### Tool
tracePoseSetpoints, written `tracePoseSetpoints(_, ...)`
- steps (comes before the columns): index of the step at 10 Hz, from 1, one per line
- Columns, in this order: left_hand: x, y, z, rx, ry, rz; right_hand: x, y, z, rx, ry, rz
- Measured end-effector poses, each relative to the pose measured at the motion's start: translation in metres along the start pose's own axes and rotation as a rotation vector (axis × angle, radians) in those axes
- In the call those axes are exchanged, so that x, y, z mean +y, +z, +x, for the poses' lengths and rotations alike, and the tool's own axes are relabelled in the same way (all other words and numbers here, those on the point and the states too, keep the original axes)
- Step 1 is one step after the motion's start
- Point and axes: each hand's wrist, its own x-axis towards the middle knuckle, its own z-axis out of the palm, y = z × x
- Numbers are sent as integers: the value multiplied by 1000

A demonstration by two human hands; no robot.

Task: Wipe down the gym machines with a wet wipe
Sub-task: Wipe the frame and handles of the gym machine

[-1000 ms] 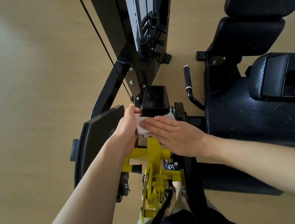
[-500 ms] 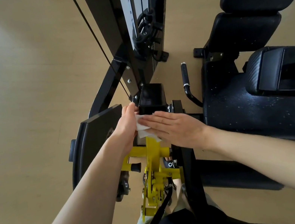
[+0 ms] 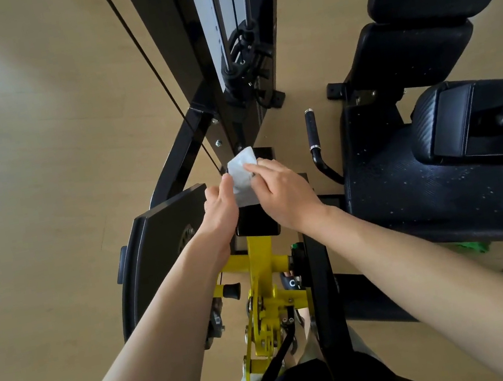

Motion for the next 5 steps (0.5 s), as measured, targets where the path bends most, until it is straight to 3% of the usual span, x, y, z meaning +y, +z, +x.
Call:
tracePoseSetpoints(1,4,6,0,25,-23,57,0,-14,15,-123,256,57)
tracePoseSetpoints(2,6,8,0,52,-36,83,8,-22,35,-240,520,298)
tracePoseSetpoints(3,5,10,3,94,-32,111,36,4,69,-288,640,113)
tracePoseSetpoints(4,7,11,2,112,0,156,68,11,87,302,856,-317)
tracePoseSetpoints(5,8,12,1,108,18,173,92,36,101,-9,986,714)
